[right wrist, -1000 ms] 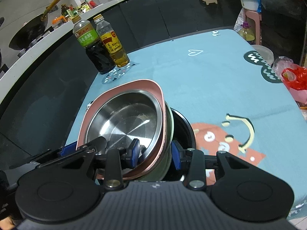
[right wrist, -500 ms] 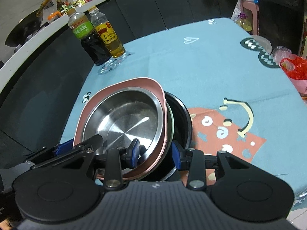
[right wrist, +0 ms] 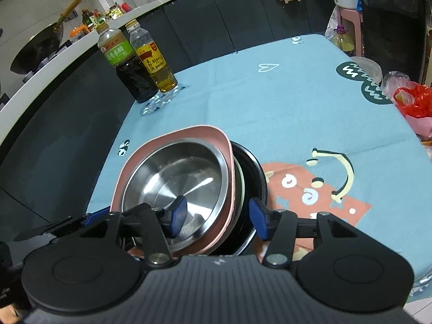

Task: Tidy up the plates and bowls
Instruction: 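Lift the stack with both grippers and carry it toward the bottles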

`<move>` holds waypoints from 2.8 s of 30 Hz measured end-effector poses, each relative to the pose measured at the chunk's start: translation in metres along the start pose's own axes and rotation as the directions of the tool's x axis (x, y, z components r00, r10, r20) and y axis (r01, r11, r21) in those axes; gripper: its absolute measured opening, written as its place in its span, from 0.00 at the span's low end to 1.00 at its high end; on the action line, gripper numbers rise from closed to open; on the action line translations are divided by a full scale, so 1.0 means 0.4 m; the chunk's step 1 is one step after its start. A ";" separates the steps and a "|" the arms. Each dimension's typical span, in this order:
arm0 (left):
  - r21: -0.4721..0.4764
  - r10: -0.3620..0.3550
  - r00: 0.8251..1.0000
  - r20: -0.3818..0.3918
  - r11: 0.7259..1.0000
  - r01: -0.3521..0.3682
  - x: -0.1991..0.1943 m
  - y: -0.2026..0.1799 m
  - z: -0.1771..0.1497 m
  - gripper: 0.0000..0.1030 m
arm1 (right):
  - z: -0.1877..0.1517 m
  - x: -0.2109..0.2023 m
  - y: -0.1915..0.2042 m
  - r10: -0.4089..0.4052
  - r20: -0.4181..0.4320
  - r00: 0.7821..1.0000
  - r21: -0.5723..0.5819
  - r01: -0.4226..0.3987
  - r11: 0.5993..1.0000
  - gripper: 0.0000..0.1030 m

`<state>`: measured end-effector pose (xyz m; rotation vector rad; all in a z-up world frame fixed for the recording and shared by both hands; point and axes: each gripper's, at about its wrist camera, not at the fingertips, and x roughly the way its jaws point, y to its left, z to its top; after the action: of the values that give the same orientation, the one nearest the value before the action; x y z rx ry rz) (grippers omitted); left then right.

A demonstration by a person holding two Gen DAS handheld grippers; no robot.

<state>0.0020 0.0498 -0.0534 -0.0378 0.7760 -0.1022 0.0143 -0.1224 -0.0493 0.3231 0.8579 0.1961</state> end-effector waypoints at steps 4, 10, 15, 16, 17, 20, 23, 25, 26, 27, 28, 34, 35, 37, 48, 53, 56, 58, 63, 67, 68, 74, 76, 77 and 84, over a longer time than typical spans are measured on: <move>0.005 0.003 1.000 0.007 1.000 -0.003 -0.010 0.005 0.003 0.37 | 0.002 0.004 -0.014 -0.007 -0.006 1.000 0.028 0.007 1.000 0.51; -0.046 -0.010 1.000 0.025 0.999 0.011 -0.025 0.034 0.006 0.39 | 0.002 0.000 -0.028 -0.008 0.000 1.000 0.049 0.008 0.999 0.52; -0.112 -0.071 0.997 -0.012 0.991 0.069 -0.008 0.064 -0.002 0.44 | -0.002 0.008 -0.048 -0.006 -0.013 1.000 0.086 0.007 0.996 0.53; -0.120 -0.083 0.996 -0.019 0.990 0.080 -0.002 0.067 -0.005 0.44 | -0.002 0.010 -0.050 -0.004 -0.016 1.000 0.091 0.005 0.996 0.54; -0.124 -0.093 0.995 -0.024 0.988 0.089 0.001 0.067 -0.006 0.45 | -0.002 0.013 -0.052 0.000 -0.020 1.000 0.097 0.002 0.995 0.55; -0.128 -0.111 0.993 -0.039 0.986 0.105 0.010 0.066 -0.005 0.46 | 0.001 0.020 -0.054 0.006 -0.032 0.999 0.103 -0.002 0.995 0.55; -0.148 -0.131 0.990 -0.059 0.982 0.121 0.024 0.072 -0.003 0.47 | 0.004 0.028 -0.055 0.009 -0.045 0.999 0.104 -0.004 0.995 0.56; -0.169 -0.144 0.988 -0.062 0.977 0.132 0.034 0.080 -0.003 0.50 | 0.006 0.036 -0.057 0.010 -0.053 0.999 0.107 -0.004 0.994 0.56; -0.176 -0.146 0.987 -0.062 0.975 0.133 0.038 0.083 -0.001 0.52 | 0.006 0.040 -0.058 0.010 -0.056 0.998 0.108 -0.004 0.994 0.56; -0.180 -0.148 0.987 -0.061 0.974 0.135 0.042 0.085 0.000 0.53 | 0.007 0.044 -0.060 0.013 -0.059 0.998 0.109 -0.006 0.994 0.56; -0.184 -0.150 0.987 -0.060 0.973 0.137 0.044 0.087 0.001 0.54 | 0.008 0.048 -0.061 0.015 -0.064 0.998 0.111 -0.008 0.994 0.56; -0.209 -0.166 0.985 -0.053 0.966 0.151 0.065 0.100 0.006 0.65 | 0.012 0.063 -0.058 0.031 -0.068 0.997 0.098 -0.025 0.995 0.56; -0.220 -0.171 0.984 -0.054 0.963 0.155 0.070 0.103 0.006 0.67 | 0.013 0.063 -0.057 0.029 -0.067 0.997 0.094 -0.023 0.995 0.56; -0.255 -0.192 0.979 -0.060 0.952 0.171 0.079 0.111 0.005 0.68 | 0.012 0.062 -0.057 0.027 -0.063 0.998 0.085 -0.021 0.996 0.56; -0.169 -0.235 0.971 -0.047 0.960 0.225 0.070 0.064 0.015 0.56 | 0.018 0.059 -0.049 0.010 -0.004 1.000 0.030 -0.010 1.000 0.52; -0.157 -0.229 0.973 -0.019 0.962 0.223 0.069 0.055 0.044 0.56 | 0.044 0.060 -0.049 0.015 0.005 1.000 0.033 -0.015 0.999 0.52; -0.148 -0.225 0.974 -0.003 0.964 0.222 0.073 0.056 0.059 0.56 | 0.066 0.063 -0.044 0.016 0.019 1.000 0.022 -0.016 1.000 0.52; -0.139 -0.222 0.975 0.005 0.965 0.221 0.079 0.054 0.073 0.56 | 0.080 0.069 -0.041 0.016 0.025 1.000 0.016 -0.017 1.000 0.52; -0.130 -0.217 0.976 0.024 0.967 0.218 0.100 0.054 0.119 0.56 | 0.131 0.094 -0.039 0.019 0.034 0.999 0.017 -0.019 1.000 0.52; -0.127 -0.211 0.977 0.030 0.969 0.213 0.125 0.055 0.160 0.56 | 0.171 0.116 -0.041 0.024 0.032 0.999 0.015 -0.024 1.000 0.52; -0.128 -0.210 0.977 0.031 0.969 0.213 0.133 0.057 0.169 0.56 | 0.180 0.122 -0.040 0.023 0.031 0.999 0.014 -0.024 1.000 0.52; -0.147 -0.206 0.978 0.034 0.967 0.208 0.189 0.069 0.221 0.56 | 0.240 0.168 -0.037 0.013 0.027 1.000 -0.001 -0.013 1.000 0.52; -0.145 -0.198 0.979 0.040 0.969 0.202 0.206 0.070 0.238 0.56 | 0.260 0.187 -0.043 0.020 0.021 1.000 0.008 -0.021 1.000 0.52; -0.145 -0.197 0.980 0.042 0.969 0.201 0.215 0.072 0.246 0.56 | 0.269 0.196 -0.046 0.024 0.018 1.000 0.013 -0.024 1.000 0.52; -0.160 -0.190 0.981 0.046 0.968 0.195 0.281 0.084 0.290 0.56 | 0.319 0.245 -0.054 0.023 0.020 1.000 0.000 -0.023 1.000 0.52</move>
<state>0.1657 0.0708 -0.0514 -0.2713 0.7475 -0.2221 0.1759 -0.1389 -0.0486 0.3345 0.8350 0.2137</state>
